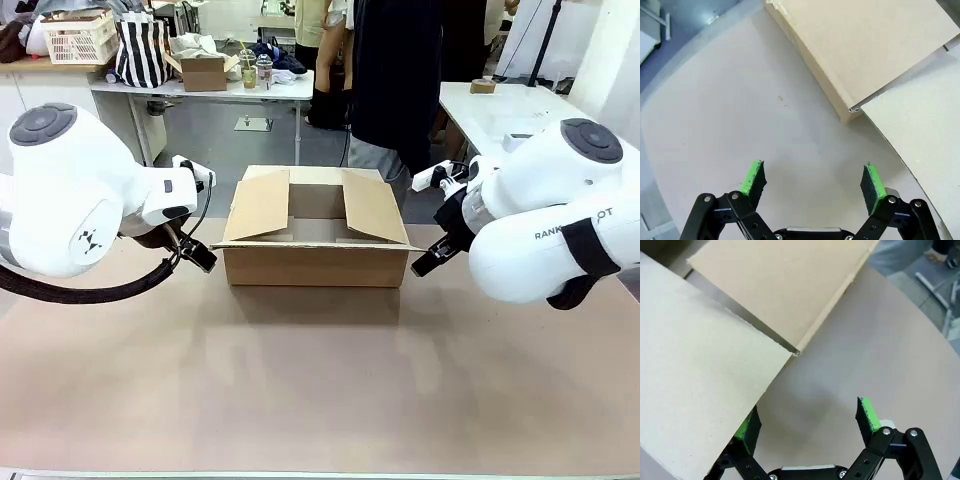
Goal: Pack the gift set into the box.
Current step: Place both hands on the side flaps of the Package Box and spread them outward.
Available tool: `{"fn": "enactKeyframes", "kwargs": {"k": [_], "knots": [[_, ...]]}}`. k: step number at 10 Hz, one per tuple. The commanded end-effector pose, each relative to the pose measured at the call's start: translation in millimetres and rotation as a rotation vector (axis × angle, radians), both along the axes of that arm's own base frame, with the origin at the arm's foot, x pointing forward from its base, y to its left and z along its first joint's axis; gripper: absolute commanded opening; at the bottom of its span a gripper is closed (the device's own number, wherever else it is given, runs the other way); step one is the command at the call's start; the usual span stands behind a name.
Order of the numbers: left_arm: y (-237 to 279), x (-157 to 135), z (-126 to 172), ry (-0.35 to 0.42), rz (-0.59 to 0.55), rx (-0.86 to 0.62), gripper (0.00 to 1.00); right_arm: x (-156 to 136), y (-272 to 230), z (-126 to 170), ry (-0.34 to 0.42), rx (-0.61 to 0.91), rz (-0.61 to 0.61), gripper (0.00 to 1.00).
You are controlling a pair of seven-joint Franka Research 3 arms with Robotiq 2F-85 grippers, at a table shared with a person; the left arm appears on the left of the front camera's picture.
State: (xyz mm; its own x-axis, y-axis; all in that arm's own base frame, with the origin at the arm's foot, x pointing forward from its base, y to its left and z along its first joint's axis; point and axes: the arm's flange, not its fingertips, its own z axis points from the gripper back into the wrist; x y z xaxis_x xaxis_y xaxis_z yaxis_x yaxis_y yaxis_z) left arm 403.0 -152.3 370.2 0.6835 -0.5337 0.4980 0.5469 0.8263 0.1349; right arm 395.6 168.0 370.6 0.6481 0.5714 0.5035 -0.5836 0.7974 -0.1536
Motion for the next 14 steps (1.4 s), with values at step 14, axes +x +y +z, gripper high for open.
{"fn": "enactKeyframes", "kwargs": {"k": [14], "knots": [[31, -32, 18, 0.235, -0.084, 0.132, 1.00, -29, -59, 22, 0.410, -0.253, 0.005, 1.00]]}}
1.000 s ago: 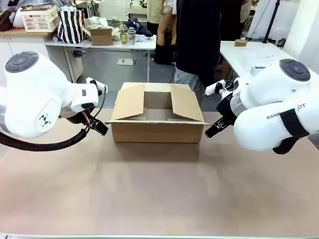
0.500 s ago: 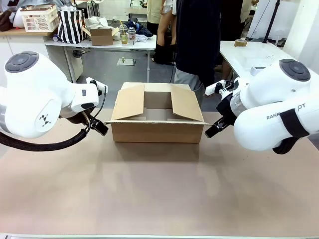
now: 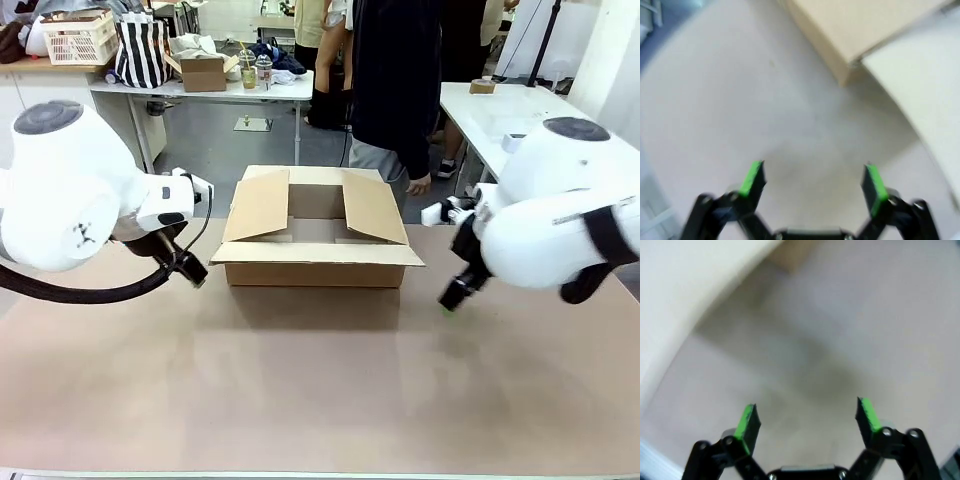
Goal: Pack the gift set into the box.
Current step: Place both hands on the side flaps of the Package Box and spread them outward.
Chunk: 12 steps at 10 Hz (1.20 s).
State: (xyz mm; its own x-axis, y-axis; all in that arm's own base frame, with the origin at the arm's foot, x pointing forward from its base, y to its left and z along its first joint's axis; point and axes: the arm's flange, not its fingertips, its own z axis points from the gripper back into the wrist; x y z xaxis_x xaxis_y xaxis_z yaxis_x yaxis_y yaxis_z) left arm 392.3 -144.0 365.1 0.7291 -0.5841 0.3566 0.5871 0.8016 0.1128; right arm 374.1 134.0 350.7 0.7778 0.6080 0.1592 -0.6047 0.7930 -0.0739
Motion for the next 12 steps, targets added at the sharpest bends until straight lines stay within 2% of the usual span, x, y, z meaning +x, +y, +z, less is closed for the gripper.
{"fn": "enactKeyframes", "kwargs": {"k": [1, 2, 3, 4, 5, 6, 7, 9, 10, 11, 12], "knots": [[42, -45, 45, 0.045, -0.106, 0.024, 1.00, -24, -47, 66, 0.008, -0.124, -0.002, 1.00], [53, -63, 70, -0.042, -0.131, -0.016, 1.00, -34, -57, 88, -0.099, -0.072, -0.044, 1.00], [61, -79, 102, -0.215, -0.117, -0.198, 1.00, -43, -61, 110, -0.212, -0.030, -0.135, 1.00], [69, -93, 127, -0.368, -0.026, -0.335, 1.00, -50, -63, 131, -0.320, 0.077, -0.234, 1.00], [70, -104, 142, -0.491, 0.008, -0.408, 1.00, -59, -61, 148, -0.411, 0.184, -0.273, 1.00], [66, -97, 146, -0.500, 0.143, -0.410, 1.00, -58, -59, 156, -0.506, 0.261, -0.375, 1.00], [62, -50, 184, -0.303, 0.009, -0.275, 1.00, -44, -70, 163, -0.292, 0.095, -0.238, 1.00], [62, -50, 184, -0.303, 0.009, -0.275, 1.00, -44, -70, 163, -0.292, 0.095, -0.238, 1.00], [62, -50, 184, -0.303, 0.009, -0.275, 1.00, -49, -67, 180, -0.358, 0.169, -0.308, 1.00], [61, -53, 192, -0.329, 0.047, -0.311, 1.00, -45, -61, 175, -0.195, 0.245, -0.179, 1.00], [52, -49, 190, -0.152, -0.105, -0.544, 1.00, -36, -60, 180, 0.001, 0.488, -0.157, 1.00]]}}
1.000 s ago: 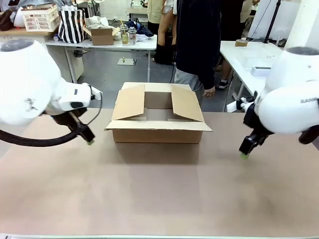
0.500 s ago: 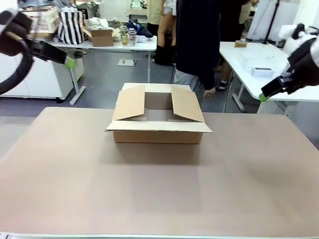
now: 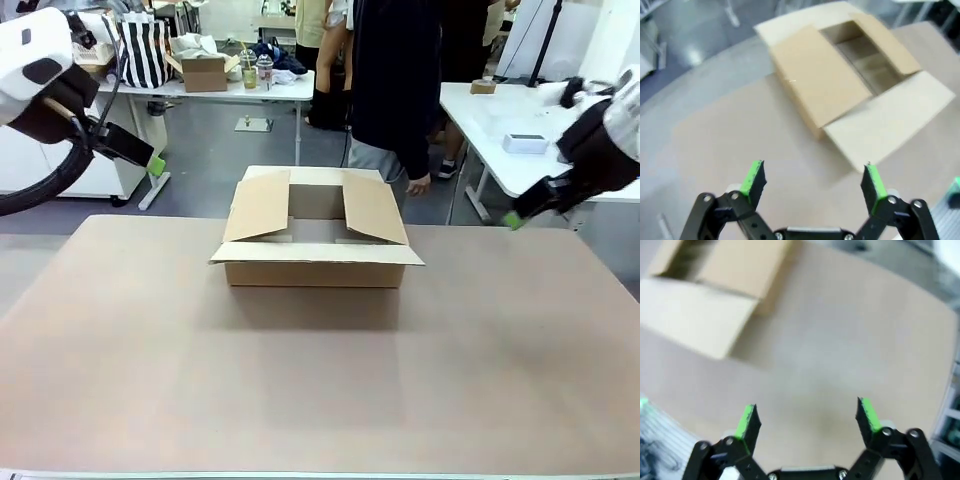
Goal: Pack the gift set into the box.
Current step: Place both hands on the side flaps of the Package Box and spread them outward.
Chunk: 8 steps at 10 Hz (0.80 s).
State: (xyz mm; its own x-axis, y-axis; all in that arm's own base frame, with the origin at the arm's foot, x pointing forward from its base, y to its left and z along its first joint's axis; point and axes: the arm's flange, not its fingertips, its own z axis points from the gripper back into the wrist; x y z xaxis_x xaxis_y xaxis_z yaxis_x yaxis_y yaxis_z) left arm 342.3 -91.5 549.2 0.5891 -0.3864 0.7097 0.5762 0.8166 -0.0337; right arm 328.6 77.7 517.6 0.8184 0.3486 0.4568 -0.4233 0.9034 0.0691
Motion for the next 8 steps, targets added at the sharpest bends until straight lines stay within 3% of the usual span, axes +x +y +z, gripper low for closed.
{"fn": "enactKeyframes", "kwargs": {"k": [1, 2, 3, 4, 5, 7, 8], "knots": [[-2, 4, 6, 0.230, -0.261, -0.387, 1.00, 22, -7, 23, 0.207, 0.623, 0.076, 1.00], [4, 6, 6, 0.320, -0.191, -0.554, 1.00, 30, -10, 32, 0.339, 0.943, 0.009, 1.00], [19, 6, 8, 0.395, -0.228, -0.774, 1.00, 32, -18, 34, 0.337, 1.139, 0.037, 1.00], [33, 5, 6, 0.430, -0.199, -0.887, 1.00, 36, -29, 30, 0.282, 1.390, -0.009, 1.00], [47, 7, 2, 0.412, -0.165, -1.020, 1.00, 45, -35, 18, 0.306, 1.532, -0.026, 1.00], [63, 7, -6, 0.341, -0.079, -1.067, 1.00, 52, -30, 5, 0.344, 1.543, -0.086, 1.00], [62, 8, -6, 0.287, -0.037, -1.030, 1.00, 54, -24, 2, 0.318, 1.477, -0.109, 1.00]]}}
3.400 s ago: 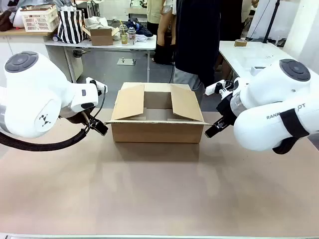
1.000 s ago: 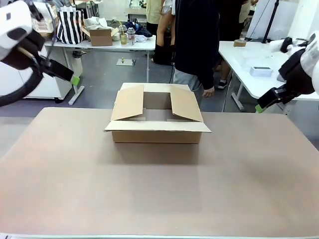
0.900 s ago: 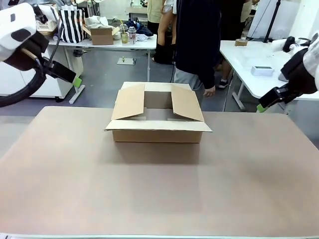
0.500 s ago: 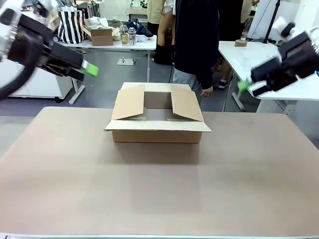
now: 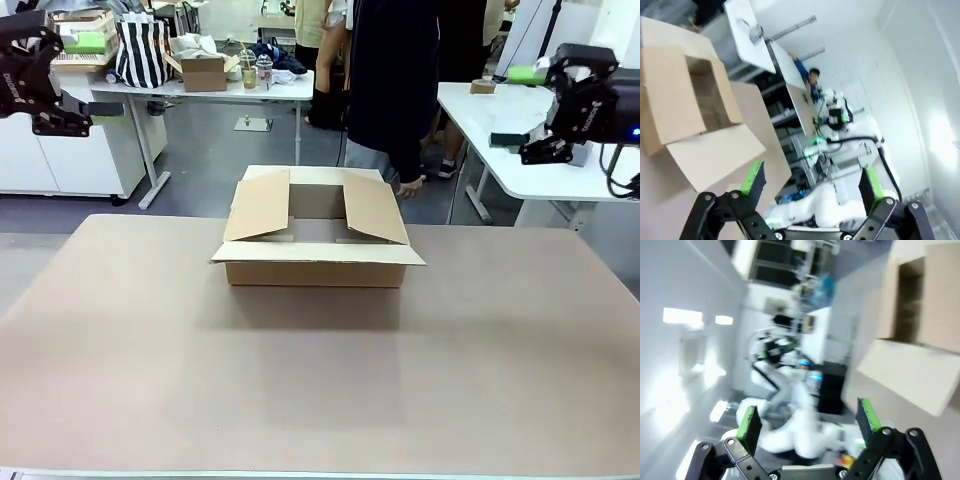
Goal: Pack the gift set into the box.
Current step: Place both hands on the side flaps of the Package Box and spread them outward.
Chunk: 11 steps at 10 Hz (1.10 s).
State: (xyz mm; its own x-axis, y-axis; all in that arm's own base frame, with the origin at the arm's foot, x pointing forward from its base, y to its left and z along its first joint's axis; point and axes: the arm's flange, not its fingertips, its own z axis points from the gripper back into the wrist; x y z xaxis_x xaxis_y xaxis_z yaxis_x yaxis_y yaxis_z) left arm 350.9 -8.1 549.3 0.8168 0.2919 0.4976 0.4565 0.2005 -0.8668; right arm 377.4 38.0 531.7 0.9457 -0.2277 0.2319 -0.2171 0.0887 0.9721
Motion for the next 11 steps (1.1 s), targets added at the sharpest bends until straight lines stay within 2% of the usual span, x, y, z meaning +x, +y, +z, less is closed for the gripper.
{"fn": "enactKeyframes", "kwargs": {"k": [1, 9, 10, 11], "knots": [[-10, -5, 7, -0.020, -0.073, 0.026, 1.00, -7, 0, 8, -0.068, -0.161, 0.027, 1.00], [-10, -5, 7, -0.020, -0.073, 0.026, 1.00, -7, 0, 8, -0.068, -0.161, 0.027, 1.00], [-7, -10, 6, 0.011, -0.069, 0.047, 1.00, -7, 0, 8, -0.068, -0.161, 0.027, 1.00], [-4, -11, 25, 0.122, -0.071, 0.122, 1.00, -7, 0, 8, -0.068, -0.161, 0.027, 1.00]]}}
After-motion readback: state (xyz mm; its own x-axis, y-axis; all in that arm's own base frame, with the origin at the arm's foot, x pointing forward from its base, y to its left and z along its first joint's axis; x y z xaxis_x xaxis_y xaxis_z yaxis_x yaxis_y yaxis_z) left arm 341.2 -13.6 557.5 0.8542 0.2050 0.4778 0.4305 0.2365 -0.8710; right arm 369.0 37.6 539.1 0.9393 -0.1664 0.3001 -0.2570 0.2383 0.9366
